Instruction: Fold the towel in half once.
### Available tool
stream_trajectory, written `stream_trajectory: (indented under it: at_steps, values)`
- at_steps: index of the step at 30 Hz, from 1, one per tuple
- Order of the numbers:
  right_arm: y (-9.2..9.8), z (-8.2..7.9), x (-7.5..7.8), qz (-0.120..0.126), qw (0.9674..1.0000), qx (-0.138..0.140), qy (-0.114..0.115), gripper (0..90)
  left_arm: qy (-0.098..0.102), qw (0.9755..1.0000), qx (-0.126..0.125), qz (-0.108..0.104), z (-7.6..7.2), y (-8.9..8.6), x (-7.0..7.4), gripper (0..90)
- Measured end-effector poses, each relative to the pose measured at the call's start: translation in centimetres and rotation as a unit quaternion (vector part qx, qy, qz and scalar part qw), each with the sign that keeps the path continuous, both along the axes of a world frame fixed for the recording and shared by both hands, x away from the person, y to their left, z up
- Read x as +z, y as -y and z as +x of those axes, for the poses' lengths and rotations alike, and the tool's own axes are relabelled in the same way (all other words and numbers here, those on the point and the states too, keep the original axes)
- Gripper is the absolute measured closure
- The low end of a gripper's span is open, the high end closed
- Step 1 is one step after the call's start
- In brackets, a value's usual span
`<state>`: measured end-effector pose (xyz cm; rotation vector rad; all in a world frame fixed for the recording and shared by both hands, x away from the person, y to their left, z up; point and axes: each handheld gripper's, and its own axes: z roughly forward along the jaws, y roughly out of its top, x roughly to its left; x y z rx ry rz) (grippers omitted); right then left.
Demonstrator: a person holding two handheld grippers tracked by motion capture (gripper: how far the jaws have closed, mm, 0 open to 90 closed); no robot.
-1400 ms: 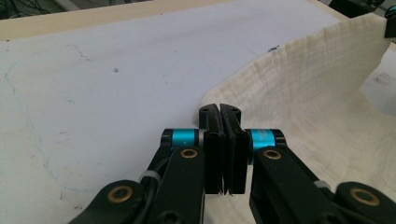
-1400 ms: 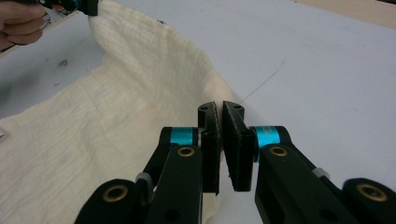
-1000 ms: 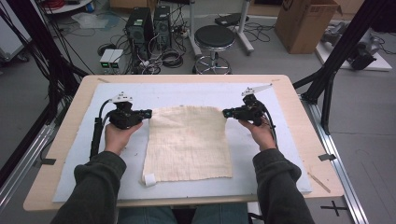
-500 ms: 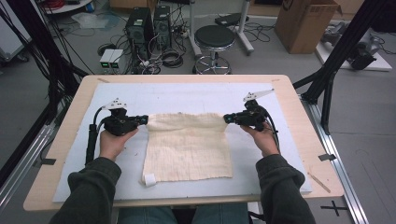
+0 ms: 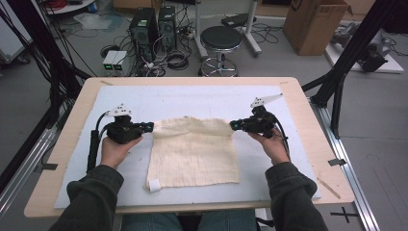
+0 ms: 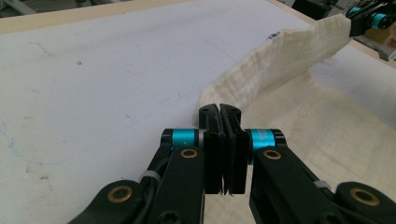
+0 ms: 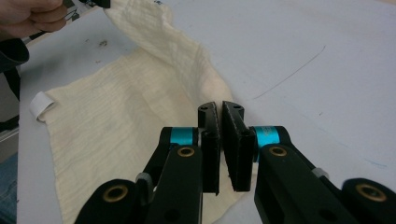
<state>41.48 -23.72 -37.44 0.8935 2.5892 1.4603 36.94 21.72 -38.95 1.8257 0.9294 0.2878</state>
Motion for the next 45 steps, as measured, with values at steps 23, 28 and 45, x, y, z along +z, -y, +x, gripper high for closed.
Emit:
stream_trajectory:
  at_steps: [23,28,45]
  values:
    - [0.6,-2.5,-2.0,0.007,0.9998,0.017,-0.005,85.5,-0.005,0.9996,-0.023,0.014,-2.7,-0.4,-1.5,87.7]
    - [0.6,-3.2,-2.2,0.007,0.9997,0.022,-0.006,85.4,0.002,0.9996,-0.027,0.010,-3.6,-0.5,-1.5,87.7]
    - [1.4,-5.5,-3.0,0.005,0.9996,0.026,-0.003,85.4,0.003,0.9982,-0.052,0.031,-6.5,-0.6,-2.3,87.6]
